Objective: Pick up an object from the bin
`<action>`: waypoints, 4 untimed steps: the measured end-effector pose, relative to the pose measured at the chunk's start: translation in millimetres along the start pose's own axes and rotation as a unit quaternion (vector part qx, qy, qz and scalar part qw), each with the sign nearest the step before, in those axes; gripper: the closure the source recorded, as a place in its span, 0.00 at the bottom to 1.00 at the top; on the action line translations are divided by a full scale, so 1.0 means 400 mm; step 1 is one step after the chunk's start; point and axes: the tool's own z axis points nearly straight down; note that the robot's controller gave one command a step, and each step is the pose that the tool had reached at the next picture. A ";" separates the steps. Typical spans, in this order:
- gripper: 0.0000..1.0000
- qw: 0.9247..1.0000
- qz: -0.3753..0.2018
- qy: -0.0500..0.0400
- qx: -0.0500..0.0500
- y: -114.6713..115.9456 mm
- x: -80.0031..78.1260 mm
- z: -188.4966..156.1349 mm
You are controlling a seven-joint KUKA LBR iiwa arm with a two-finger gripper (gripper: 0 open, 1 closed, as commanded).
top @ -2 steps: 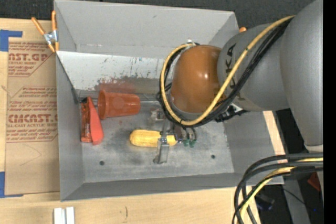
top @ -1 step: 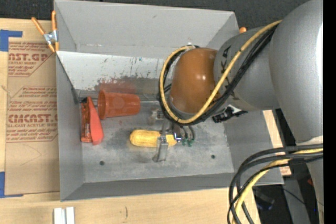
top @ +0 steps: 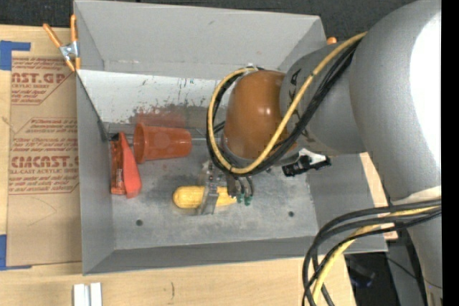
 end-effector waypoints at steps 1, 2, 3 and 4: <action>1.00 1.000 0.000 0.000 0.000 0.000 0.000 0.000; 1.00 1.000 0.003 -0.001 -0.001 -0.028 -0.036 -0.245; 1.00 1.000 0.003 -0.001 -0.001 -0.028 -0.036 -0.245; 1.00 1.000 -0.010 -0.003 -0.001 -0.063 -0.062 -0.596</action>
Offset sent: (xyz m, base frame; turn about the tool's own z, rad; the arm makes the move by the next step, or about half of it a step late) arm 0.0129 -0.0139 0.0981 0.0075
